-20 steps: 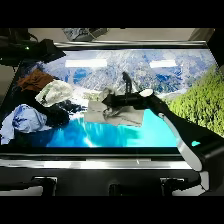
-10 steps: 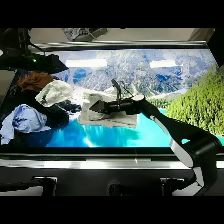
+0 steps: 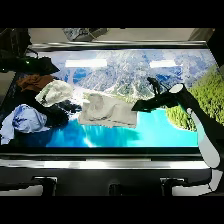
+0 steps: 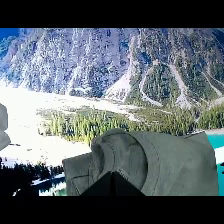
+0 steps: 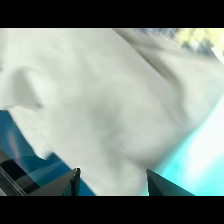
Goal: Fold the shirts.
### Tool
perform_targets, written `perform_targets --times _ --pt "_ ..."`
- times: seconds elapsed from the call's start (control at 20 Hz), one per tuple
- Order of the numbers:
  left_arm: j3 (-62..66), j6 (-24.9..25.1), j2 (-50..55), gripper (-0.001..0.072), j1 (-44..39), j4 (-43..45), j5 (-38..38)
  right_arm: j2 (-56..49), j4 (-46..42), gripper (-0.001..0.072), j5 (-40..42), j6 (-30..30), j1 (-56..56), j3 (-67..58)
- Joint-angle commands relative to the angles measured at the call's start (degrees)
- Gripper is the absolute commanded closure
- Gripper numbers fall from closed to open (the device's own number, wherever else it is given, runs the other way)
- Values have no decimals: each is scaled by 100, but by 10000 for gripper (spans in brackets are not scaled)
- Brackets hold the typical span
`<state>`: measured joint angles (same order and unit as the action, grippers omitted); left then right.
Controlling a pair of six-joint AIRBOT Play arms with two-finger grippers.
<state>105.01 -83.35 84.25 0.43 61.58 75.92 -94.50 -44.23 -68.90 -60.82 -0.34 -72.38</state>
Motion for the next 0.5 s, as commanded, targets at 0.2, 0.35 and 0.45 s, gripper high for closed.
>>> perform_targets --times 0.2,0.35,0.45 --pt "-221 4 0 669 -42 17 63 -748 973 603 638 -243 164 227" --pt "-238 11 7 669 -50 20 57 -542 1241 666 308 442 94 61" --pt "-238 92 7 669 -50 20 57 -221 1115 667 -271 765 -74 -505"
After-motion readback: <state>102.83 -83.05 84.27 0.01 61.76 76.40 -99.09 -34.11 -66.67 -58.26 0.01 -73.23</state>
